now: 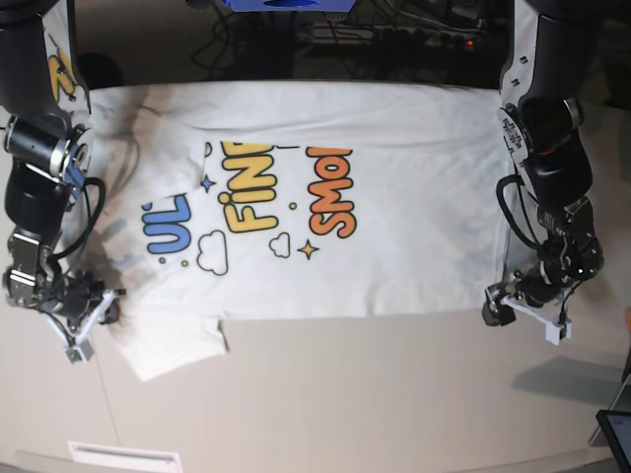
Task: Fold the T-shirt properly
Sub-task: 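Lower both grippers and grasp the shirt's side edges near the hem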
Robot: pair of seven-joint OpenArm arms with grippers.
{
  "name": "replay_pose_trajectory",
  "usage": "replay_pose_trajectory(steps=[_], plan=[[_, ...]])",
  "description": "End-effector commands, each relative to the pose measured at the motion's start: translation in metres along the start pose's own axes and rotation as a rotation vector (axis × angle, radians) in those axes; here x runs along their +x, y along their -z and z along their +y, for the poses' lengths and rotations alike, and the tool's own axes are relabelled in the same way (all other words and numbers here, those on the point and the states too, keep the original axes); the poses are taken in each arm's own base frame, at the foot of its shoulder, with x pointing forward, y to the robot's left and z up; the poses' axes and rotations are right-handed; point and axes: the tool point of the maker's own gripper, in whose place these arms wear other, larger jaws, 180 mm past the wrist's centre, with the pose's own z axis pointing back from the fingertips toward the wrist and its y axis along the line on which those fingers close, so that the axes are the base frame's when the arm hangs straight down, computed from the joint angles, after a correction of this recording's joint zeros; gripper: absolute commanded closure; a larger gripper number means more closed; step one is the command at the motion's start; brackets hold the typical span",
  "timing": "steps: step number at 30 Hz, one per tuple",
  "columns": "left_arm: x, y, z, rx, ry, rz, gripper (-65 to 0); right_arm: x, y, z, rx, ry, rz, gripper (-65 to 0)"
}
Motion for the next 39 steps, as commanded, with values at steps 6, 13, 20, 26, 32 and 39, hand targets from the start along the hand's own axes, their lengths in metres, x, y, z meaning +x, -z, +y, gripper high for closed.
replay_pose_trajectory(steps=[6, 13, 20, 26, 32, 39], plan=[[0.011, 0.012, -0.027, -0.051, 0.036, -0.017, -58.1, 0.026, -0.008, -0.009, -0.018, -0.009, -0.057, -3.0], [0.004, 0.016, -0.036, -0.066, 0.037, -0.003, -57.9, 0.026, -0.008, -0.009, -0.018, -0.009, -0.057, -3.0], [-0.007, 0.015, -0.030, -0.056, 0.041, 0.016, -44.2, 0.026, -0.008, -0.009, -0.018, -0.009, -0.057, -3.0], [-0.016, 0.015, -0.025, -0.047, 0.041, 0.033, -24.5, 0.026, -0.008, -0.009, -0.018, -0.009, -0.057, -3.0], [-0.017, 0.014, -0.024, -0.045, 0.043, 0.037, -6.2, 0.026, -0.008, -0.009, -0.018, -0.009, -0.057, -3.0], [-0.011, 0.014, -0.026, -0.047, 0.044, 0.029, 0.0, 0.027, -0.008, -0.009, -0.018, -0.010, -0.064, -2.9]])
